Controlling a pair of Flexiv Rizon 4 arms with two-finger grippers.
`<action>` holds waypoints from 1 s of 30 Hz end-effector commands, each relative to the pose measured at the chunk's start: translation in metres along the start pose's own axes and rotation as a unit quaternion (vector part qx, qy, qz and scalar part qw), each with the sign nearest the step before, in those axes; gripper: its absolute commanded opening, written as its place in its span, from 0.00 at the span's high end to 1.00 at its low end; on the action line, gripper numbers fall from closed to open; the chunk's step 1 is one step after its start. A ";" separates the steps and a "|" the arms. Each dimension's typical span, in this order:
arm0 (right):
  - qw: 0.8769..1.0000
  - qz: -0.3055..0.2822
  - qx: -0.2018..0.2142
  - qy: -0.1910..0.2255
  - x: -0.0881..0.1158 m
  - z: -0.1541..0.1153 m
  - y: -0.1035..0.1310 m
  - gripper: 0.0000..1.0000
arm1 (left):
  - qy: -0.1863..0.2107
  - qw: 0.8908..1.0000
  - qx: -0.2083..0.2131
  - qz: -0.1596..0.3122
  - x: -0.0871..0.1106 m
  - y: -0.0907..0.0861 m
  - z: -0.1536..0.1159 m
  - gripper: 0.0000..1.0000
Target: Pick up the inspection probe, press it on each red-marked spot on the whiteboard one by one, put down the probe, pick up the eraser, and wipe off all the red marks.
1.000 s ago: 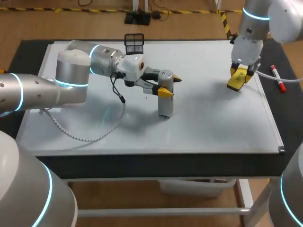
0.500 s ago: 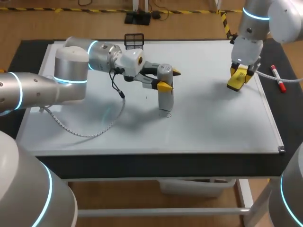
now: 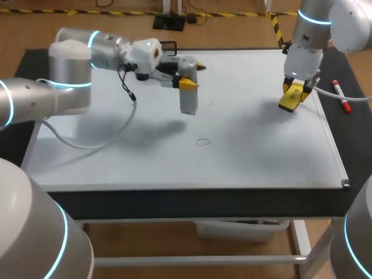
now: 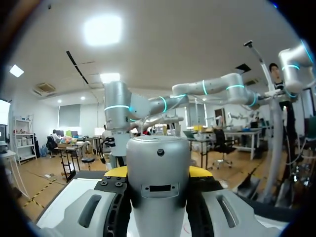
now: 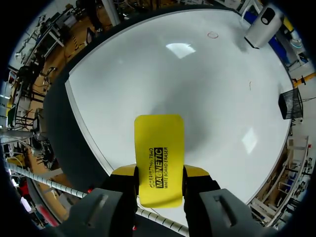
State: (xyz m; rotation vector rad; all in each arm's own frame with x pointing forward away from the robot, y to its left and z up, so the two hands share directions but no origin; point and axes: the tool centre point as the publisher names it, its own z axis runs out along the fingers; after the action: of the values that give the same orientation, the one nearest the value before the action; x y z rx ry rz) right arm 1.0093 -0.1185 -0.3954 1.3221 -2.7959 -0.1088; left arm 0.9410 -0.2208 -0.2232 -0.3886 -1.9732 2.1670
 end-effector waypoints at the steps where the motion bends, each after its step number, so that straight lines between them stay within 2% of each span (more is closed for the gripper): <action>1: 1.000 -0.001 0.001 0.002 0.000 -0.001 0.000 1.00 | -0.022 1.000 -0.008 0.003 0.002 -0.014 -0.024 1.00; 6: 1.000 -0.001 0.001 0.002 0.000 -0.001 0.000 1.00 | -0.048 0.999 -0.007 0.005 -0.006 -0.019 -0.049 1.00; 17: 1.000 -0.001 0.001 0.002 0.000 -0.001 0.000 1.00 | -0.116 0.993 -0.009 -0.009 -0.016 -0.013 -0.110 1.00; 30: 1.000 -0.001 0.001 0.002 0.000 -0.001 0.000 1.00 | -0.166 0.986 -0.019 -0.008 -0.023 -0.016 -0.164 1.00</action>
State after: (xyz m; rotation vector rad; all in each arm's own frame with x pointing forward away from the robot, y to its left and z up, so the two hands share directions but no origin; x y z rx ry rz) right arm 1.0093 -0.1186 -0.3953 1.3221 -2.7960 -0.1085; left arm 1.0172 -0.0777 -0.2242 -0.0260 -2.1626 2.3143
